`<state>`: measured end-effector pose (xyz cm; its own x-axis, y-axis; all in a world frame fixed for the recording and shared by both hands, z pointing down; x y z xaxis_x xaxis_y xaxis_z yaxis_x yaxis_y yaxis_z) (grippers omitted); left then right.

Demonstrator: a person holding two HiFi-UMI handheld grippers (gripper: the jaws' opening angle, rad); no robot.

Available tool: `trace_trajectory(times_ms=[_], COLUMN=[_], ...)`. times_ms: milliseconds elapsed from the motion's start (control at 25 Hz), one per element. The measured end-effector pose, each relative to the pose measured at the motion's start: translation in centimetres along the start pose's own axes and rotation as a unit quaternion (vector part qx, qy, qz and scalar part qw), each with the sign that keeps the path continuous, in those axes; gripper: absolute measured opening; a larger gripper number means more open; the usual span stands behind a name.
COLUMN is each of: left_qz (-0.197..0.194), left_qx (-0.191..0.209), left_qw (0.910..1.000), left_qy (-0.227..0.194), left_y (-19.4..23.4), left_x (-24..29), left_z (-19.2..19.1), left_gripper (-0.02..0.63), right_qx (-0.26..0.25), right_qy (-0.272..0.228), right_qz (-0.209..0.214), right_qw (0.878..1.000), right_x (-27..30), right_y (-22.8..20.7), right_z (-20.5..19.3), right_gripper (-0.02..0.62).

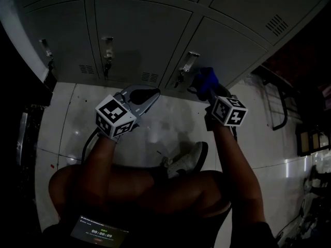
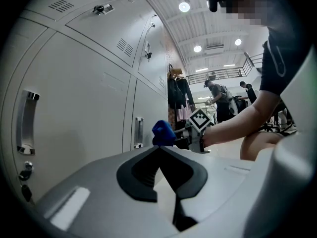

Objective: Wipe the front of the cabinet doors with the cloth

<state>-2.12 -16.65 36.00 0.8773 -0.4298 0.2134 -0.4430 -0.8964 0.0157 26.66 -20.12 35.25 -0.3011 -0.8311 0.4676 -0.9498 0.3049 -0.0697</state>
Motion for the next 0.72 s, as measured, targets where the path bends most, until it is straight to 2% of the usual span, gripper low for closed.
trace_trajectory(times_ms=[160,360,560,720], left_qz=[0.003,0.007,0.007,0.007], left_qx=[0.000,0.002,0.000,-0.004], left_qw=[1.0000,0.9999,0.9999,0.9999], left_qy=[-0.008,-0.013,-0.015,-0.014], left_y=[0.1,0.0,0.2,0.3], left_x=[-0.3,-0.4,-0.4,-0.4], left_z=[0.2,0.4,0.3,0.2], left_gripper=[0.006,0.005,0.005,0.006], right_qx=[-0.027,-0.040,-0.026,-0.036], right_qy=[0.018,0.021,0.022,0.031], right_qz=[0.016,0.015,0.006,-0.021], right_qw=[0.999,0.999,0.999,0.999], right_x=[2.6,5.3,6.7,6.7], right_y=[3.6,5.8,5.2,3.1], right_z=[-0.9,-0.9,-1.1,-1.8], right_gripper=[0.072,0.072,0.072,0.072])
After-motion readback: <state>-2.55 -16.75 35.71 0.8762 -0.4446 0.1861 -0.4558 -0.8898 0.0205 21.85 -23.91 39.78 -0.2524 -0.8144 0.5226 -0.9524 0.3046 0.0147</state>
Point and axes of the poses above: the fingertips, and each gripper's own axes: x forward along the fingers, y to its left, z out of its top, the point moved 8 cm from there along -x, backward along the fingers, and after that the axes turned 10 degrees about y, right-handed, at the moved point
